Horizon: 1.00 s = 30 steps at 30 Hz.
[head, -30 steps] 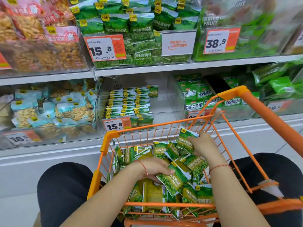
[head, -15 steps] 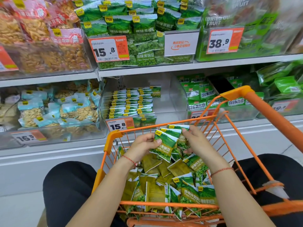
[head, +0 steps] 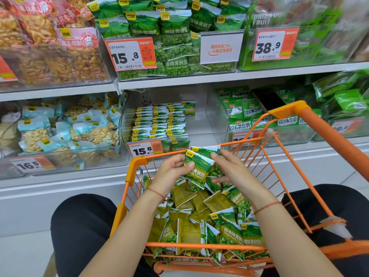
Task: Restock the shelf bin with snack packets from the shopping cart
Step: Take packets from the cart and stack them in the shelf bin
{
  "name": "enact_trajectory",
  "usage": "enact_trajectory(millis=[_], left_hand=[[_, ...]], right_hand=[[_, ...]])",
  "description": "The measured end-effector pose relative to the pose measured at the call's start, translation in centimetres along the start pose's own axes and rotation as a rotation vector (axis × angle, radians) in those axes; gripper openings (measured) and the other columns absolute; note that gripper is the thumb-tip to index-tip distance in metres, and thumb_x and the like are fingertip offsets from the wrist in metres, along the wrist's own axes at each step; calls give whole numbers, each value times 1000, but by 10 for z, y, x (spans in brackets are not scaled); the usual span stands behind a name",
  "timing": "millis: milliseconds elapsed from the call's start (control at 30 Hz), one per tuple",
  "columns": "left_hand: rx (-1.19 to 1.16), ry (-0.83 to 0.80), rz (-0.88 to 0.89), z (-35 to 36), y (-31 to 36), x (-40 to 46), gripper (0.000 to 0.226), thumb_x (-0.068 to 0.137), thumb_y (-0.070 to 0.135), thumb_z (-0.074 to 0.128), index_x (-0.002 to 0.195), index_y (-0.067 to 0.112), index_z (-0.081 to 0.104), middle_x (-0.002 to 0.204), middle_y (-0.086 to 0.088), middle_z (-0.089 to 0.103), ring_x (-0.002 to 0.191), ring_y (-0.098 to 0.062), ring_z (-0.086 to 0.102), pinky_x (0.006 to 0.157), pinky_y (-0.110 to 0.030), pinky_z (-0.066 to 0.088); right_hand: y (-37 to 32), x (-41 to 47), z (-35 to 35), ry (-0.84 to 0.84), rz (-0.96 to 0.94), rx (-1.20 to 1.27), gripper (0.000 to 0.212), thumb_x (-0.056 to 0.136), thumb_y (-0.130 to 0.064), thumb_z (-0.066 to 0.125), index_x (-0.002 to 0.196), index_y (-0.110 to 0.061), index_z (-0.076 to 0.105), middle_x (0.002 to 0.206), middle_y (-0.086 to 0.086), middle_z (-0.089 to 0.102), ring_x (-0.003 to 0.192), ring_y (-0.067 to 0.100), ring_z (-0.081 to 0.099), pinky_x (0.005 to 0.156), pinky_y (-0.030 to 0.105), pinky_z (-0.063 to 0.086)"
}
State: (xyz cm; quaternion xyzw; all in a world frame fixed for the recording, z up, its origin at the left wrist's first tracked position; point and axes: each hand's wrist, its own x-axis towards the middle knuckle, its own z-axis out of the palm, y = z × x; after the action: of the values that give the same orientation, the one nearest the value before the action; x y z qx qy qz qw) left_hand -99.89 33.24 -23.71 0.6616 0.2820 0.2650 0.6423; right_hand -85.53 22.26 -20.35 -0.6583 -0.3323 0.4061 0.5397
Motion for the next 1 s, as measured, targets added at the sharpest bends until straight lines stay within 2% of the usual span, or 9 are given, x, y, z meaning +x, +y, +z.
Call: enact_trajectory(millis=[67,167,267,400,533,600,633,800,1000], left_hand=[[-31,50,-9,1,1,1,18,75,30,65,87,17,72,93,0,71,93,-16,64,94,-35,46],[-68,93,-34,2,1,2,20,78,36,69,87,18,74,97,-6,70,97,-22,60,101,-47,40],[-76,115,-47,6,1,1,19,84,32,65,96,17,69,100,-4,70,99,-17,62,103,-43,42],[-19,161,-74,11,3,0,37,91,34,55,124,17,51,110,1,63,102,-10,59,94,-31,46],[119,62,-68,18,4,-5,28,95,44,39,112,27,53,108,18,57,104,3,52,92,-12,42],[160,75,-42,17,7,-5,24,100,35,36,109,21,54,98,19,55,90,11,49,69,1,40],[173,85,-24,16,9,-5,27,100,34,36,106,17,56,94,13,57,86,9,50,64,1,41],[364,139,72,10,19,10,45,93,50,36,76,10,49,69,-2,45,63,-12,44,60,-26,36],[363,123,26,-16,46,50,42,98,48,33,117,22,61,96,13,56,82,4,50,73,-10,40]], right_hand=[[2,3,1,30,-14,-17,29,98,-32,47,125,-20,46,112,-9,42,104,6,44,71,32,60],[6,6,3,42,-45,-6,8,99,-29,45,92,-30,42,85,-17,28,80,2,41,70,34,60],[7,6,5,46,-105,-67,10,100,-25,43,106,-18,46,84,-13,34,85,2,47,71,34,60],[4,1,10,15,-164,-116,17,101,-20,42,84,-24,43,68,-3,36,59,-8,53,75,38,59],[7,3,12,-20,-133,-31,13,98,-32,46,94,-19,46,83,-3,41,79,6,49,79,38,58],[7,4,13,-50,-93,2,50,84,-51,56,119,-18,46,100,-11,45,99,4,50,83,39,57],[7,3,14,-49,-87,-9,65,76,-56,63,125,-17,45,101,-11,48,104,5,51,83,38,57],[-5,16,21,80,-187,-109,53,71,-46,75,107,-14,53,97,-12,64,76,-13,58,65,8,45],[-46,69,19,-49,-144,-154,53,69,-43,80,110,-14,63,101,-3,72,94,10,68,89,29,53]])
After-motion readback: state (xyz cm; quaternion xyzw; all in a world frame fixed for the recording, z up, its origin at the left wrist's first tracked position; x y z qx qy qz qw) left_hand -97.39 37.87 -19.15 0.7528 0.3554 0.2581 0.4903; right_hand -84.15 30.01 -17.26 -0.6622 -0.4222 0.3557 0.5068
